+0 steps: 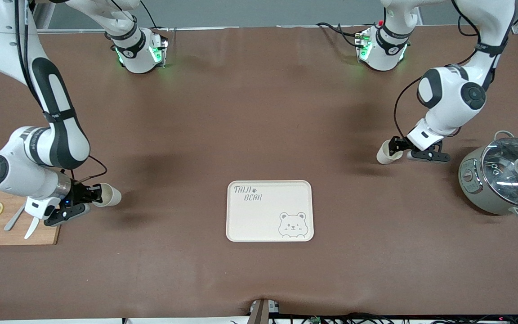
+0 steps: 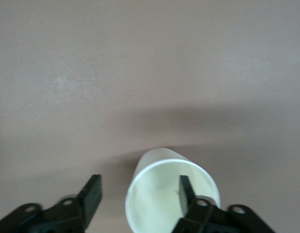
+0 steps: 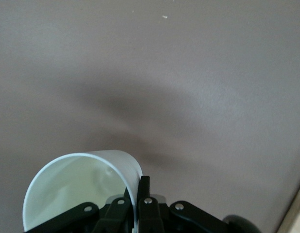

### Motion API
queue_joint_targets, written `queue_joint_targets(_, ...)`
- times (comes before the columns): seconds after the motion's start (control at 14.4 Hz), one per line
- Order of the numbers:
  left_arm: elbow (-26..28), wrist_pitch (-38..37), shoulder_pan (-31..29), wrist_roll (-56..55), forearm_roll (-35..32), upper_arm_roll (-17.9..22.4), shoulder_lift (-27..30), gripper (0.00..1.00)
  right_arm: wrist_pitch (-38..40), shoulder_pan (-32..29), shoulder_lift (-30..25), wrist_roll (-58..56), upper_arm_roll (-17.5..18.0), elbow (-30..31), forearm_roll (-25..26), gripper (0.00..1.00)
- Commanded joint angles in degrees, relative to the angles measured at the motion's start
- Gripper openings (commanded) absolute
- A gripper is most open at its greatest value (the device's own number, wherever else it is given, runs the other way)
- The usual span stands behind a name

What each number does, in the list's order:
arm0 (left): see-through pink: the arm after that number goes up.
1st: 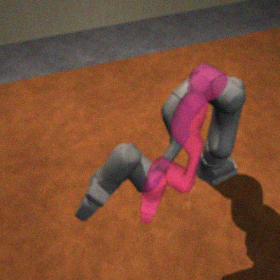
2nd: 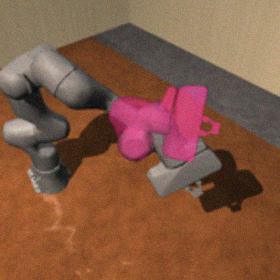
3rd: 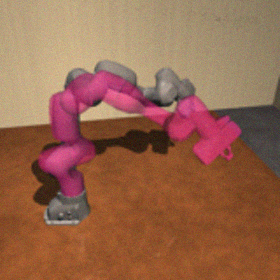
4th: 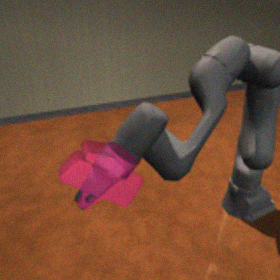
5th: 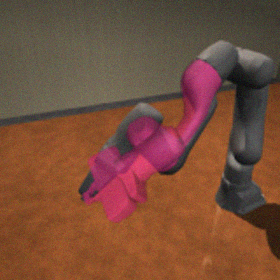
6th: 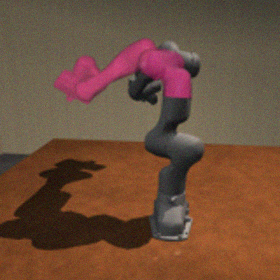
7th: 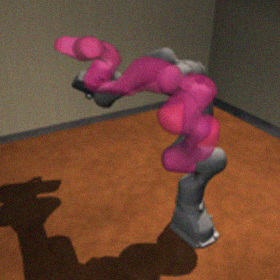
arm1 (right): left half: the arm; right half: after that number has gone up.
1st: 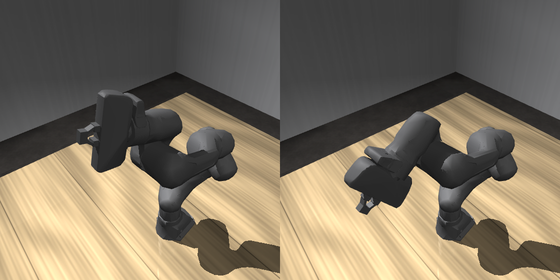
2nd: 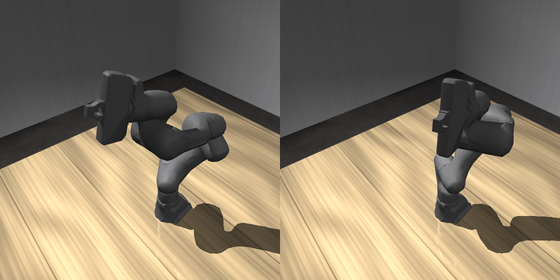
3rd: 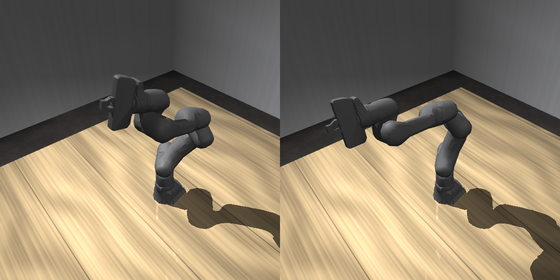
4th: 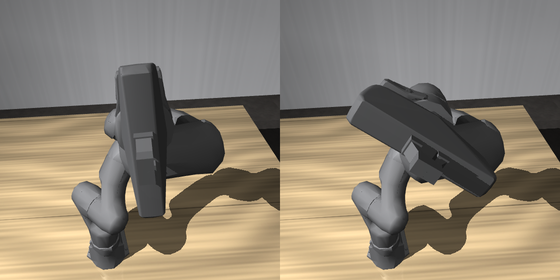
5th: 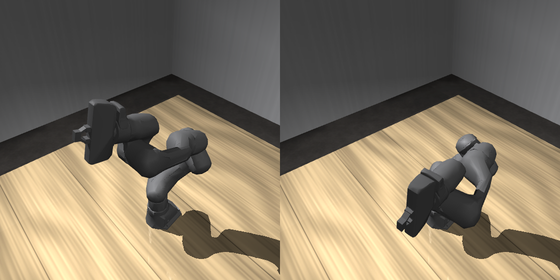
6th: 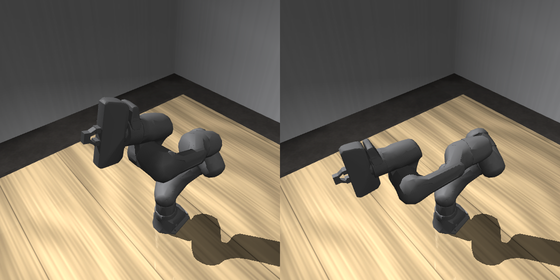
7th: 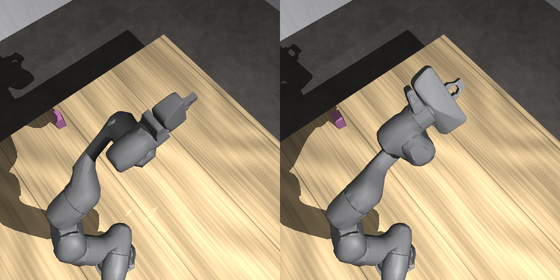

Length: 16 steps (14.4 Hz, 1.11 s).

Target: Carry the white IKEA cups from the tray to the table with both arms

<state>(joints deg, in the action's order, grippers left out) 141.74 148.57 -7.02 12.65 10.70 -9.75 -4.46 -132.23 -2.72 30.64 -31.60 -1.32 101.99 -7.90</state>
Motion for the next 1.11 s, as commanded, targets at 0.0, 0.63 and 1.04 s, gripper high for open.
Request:
queue_joint_targets(0.0,-7.9,-14.9,-0.1,-5.0,0.6,-0.4,3.8,1.0,-5.3,-1.1,1.0,-2.9,0.7,2.2,-0.8,0.0)
queue_joint_targets(0.63,-36.5,-32.4,0.7,-17.4,-8.0,-0.5,-4.8,1.0,-8.5,-1.0,2.4,-3.2,0.8,2.8,-1.0,0.4)
queue_joint_targets(1.04,-50.9,-39.2,1.7,-22.6,-9.7,-0.4,-8.9,1.0,-7.6,-1.0,2.2,-3.0,0.8,1.9,-1.2,1.0)
